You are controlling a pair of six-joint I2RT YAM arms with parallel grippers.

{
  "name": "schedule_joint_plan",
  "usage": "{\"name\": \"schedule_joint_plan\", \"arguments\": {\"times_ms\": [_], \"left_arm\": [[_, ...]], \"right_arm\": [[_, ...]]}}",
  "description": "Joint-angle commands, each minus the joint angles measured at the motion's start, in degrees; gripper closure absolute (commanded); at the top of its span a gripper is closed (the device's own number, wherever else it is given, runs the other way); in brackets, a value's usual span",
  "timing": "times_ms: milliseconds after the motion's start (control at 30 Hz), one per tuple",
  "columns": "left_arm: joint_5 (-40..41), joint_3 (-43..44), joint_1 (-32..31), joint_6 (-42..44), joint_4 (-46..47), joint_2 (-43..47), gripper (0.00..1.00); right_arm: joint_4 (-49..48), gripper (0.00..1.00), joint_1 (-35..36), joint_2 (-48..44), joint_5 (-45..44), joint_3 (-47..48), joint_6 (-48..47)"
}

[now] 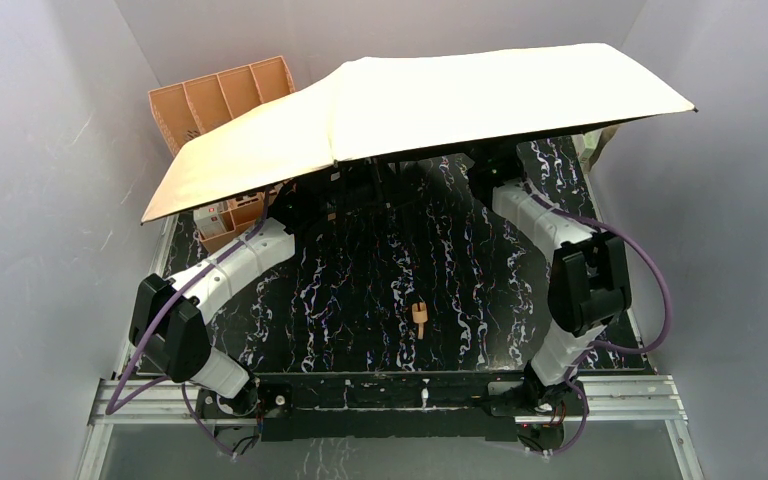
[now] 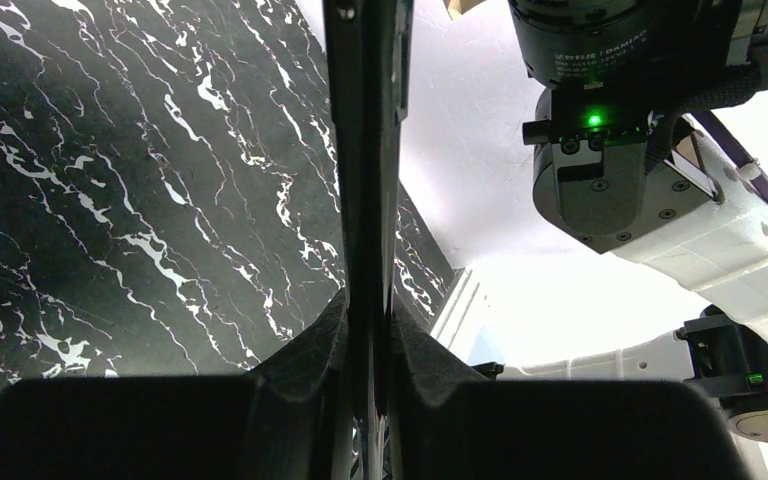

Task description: Put away the umbrella

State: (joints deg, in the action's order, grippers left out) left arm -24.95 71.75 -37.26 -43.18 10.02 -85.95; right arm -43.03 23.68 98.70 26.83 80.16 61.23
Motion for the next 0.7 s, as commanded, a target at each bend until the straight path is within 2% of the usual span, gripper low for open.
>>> {"name": "schedule_joint_plan", "arguments": {"times_ms": [0,133,400,433,567,633,667], "left_arm": [[-4.27,0.84,-0.90,0.64,-1.14,1.75,1.00],[-4.35,0.92,-0.92,0.65,-1.23,1.67,1.00],[-4.67,0.81,-0.91,0.55,-1.23,1.64,1.00],[-4.67,0.70,-0.91,0.55,-1.20,1.66,1.00],[-4.59,0.43,-0.89,0.55,-1.38,1.79,1.00],[-4.21,0.37,-0.89,0.68,-1.90,2.11,1.00],[-3.87,0.33,-0.89,0.95,-2.38,2.41,1.00]], "right_arm": [[-2.33,0.31,-0.23,0.42,3.40,3.78,-1.84],[-2.80,0.36,-0.26,0.87,4.26,4.58,-1.84],[-3.49,0.39,-0.22,2.64,4.44,7.41,-0.63],[-3.47,0.43,-0.22,2.83,4.50,7.79,-0.47],[-4.67,0.85,-0.27,2.98,4.66,8.15,-0.41],[-5.36,1.00,-0.22,1.76,3.39,6.69,-0.87],[-5.24,1.00,-0.22,0.70,2.30,5.52,-1.61]]}}
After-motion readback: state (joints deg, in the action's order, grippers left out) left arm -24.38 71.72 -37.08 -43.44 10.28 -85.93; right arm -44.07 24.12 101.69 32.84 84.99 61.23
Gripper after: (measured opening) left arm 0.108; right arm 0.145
